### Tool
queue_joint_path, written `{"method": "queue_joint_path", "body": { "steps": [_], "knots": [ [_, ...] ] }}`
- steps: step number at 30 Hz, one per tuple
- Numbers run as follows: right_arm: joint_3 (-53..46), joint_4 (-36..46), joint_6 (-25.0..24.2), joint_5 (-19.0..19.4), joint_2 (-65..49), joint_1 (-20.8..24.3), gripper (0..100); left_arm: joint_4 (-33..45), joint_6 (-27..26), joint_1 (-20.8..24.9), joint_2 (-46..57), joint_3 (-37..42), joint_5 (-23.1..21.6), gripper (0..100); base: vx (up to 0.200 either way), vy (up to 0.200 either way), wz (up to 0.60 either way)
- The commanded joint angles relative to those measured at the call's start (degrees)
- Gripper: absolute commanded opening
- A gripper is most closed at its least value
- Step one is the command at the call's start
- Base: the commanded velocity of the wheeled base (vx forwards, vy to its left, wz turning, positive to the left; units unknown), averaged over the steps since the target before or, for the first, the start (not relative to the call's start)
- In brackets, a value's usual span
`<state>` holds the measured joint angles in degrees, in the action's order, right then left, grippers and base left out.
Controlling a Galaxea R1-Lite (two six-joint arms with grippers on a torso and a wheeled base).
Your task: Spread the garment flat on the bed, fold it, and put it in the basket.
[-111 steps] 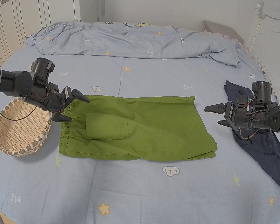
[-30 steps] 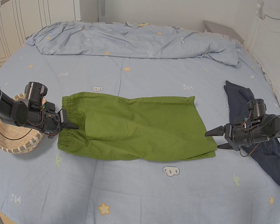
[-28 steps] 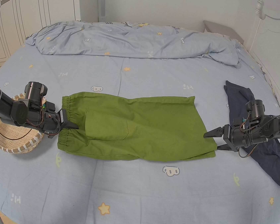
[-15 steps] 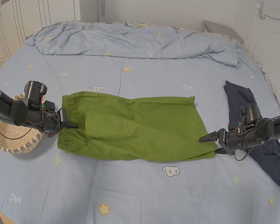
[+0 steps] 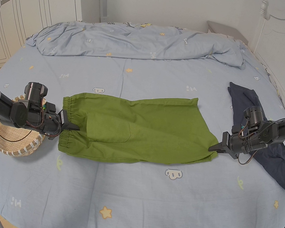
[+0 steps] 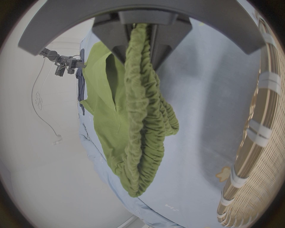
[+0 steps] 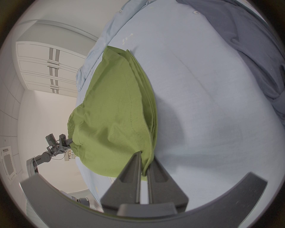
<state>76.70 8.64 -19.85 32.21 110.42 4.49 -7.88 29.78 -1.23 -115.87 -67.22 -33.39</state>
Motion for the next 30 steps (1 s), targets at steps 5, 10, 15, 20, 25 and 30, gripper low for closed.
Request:
{"method": "queue_joint_path", "body": {
  "steps": [5, 10, 15, 20, 25, 30],
  "knots": [
    [-0.85, 0.41, 0.16, -0.13, -1.26, -0.53, 0, 0.14, -0.16, -0.35, 0.47, 0.33, -0.01, 0, 0.0, 0.0, 0.0],
    [-4.19, 5.24, 0.33, -0.22, -8.38, -0.44, 0, 0.84, -0.43, -0.18, 1.97, 1.04, -0.01, 0, 0.0, 0.0, 0.0],
    [-10.61, 6.12, 0.42, -0.22, -14.71, -1.32, 0, 0.93, -0.51, 0.0, 4.78, 3.23, -0.01, 0, 0.0, 0.0, 0.0],
    [-20.98, 6.21, 2.09, -0.48, -21.74, -1.59, 0, 0.93, -3.33, -0.18, 8.29, 10.71, -0.01, 0, 0.0, 0.0, 0.0],
    [-31.79, 6.12, 5.08, -2.32, -27.54, -1.06, 0, 0.76, -7.55, -0.35, 10.67, 20.29, -0.01, 0, 0.0, 0.0, 0.0],
    [-40.32, 5.86, 5.17, -3.2, -33.69, 1.05, 0, 0.49, -12.38, 0.18, 12.78, 28.99, -0.1, 0, 0.0, 0.0, 0.0]
  ]
}}
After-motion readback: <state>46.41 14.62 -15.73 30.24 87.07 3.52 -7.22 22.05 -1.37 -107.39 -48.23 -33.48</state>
